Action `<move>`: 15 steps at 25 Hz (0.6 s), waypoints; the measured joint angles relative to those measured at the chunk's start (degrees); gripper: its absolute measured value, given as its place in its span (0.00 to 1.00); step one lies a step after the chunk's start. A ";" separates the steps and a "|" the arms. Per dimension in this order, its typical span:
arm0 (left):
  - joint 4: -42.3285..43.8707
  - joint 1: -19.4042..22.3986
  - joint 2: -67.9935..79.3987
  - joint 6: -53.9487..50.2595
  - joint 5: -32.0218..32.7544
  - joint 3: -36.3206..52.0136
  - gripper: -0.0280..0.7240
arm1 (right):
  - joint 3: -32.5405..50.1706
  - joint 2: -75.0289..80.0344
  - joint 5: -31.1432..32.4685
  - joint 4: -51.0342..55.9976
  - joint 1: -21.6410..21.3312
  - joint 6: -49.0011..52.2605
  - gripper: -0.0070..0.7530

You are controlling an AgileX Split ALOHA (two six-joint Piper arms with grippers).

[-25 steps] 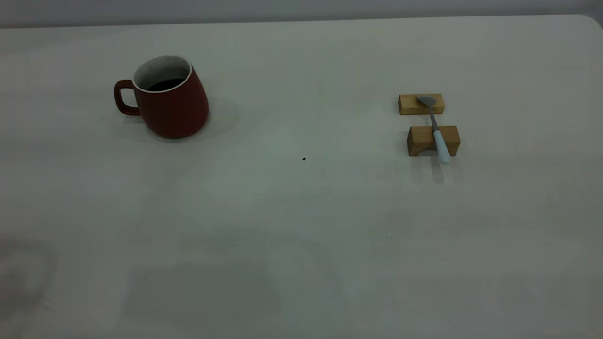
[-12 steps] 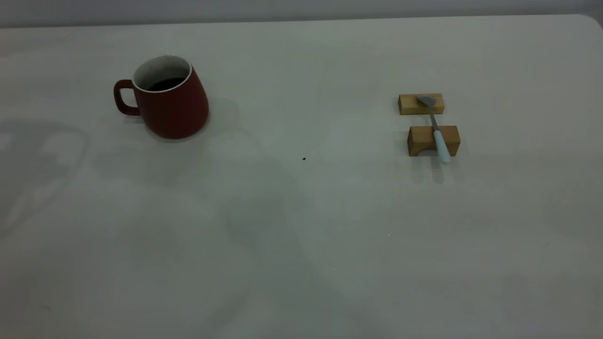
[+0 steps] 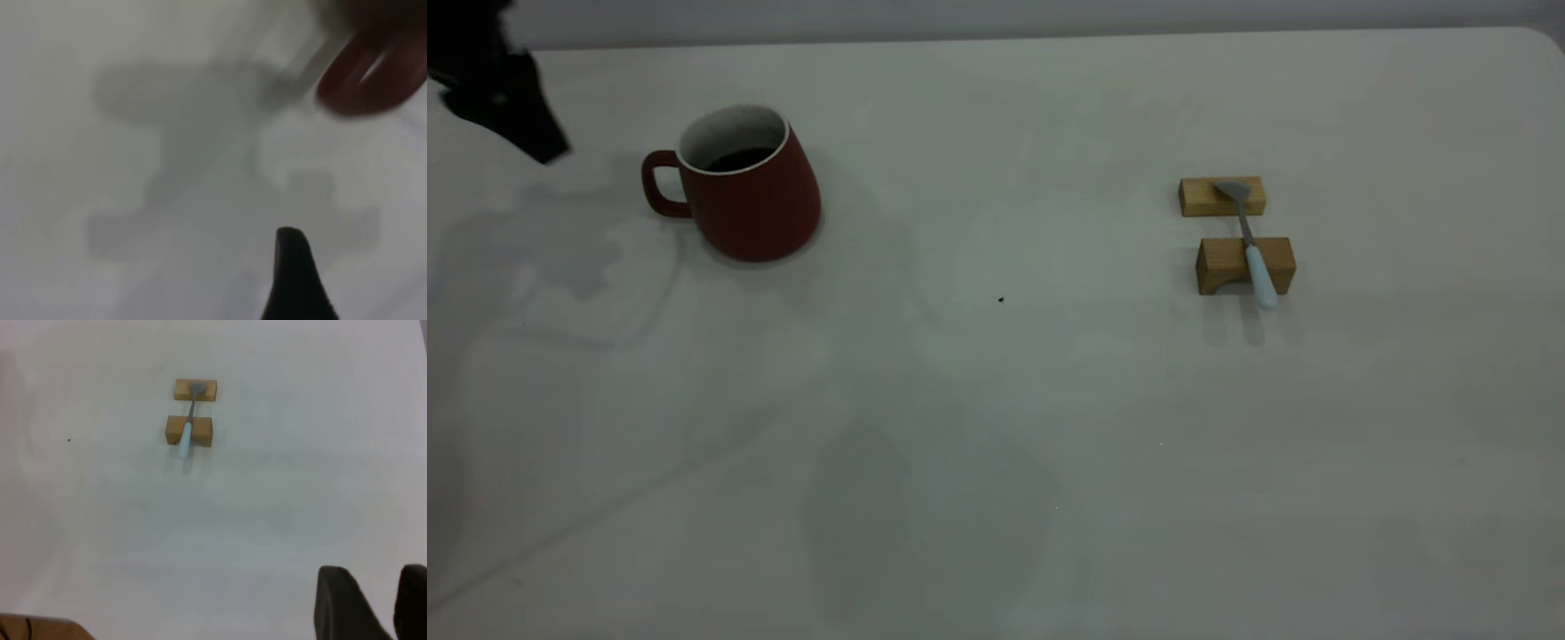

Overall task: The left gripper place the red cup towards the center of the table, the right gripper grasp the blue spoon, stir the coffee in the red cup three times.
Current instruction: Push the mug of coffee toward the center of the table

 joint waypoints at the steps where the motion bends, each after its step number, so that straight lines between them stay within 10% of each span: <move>1: -0.56 -0.14 1.38 2.74 0.94 -1.69 0.78 | 0.00 0.00 0.00 0.00 0.00 0.00 0.32; 15: 0.08 -5.26 9.47 13.56 5.76 -11.21 0.78 | 0.00 0.00 0.00 0.08 0.00 0.00 0.32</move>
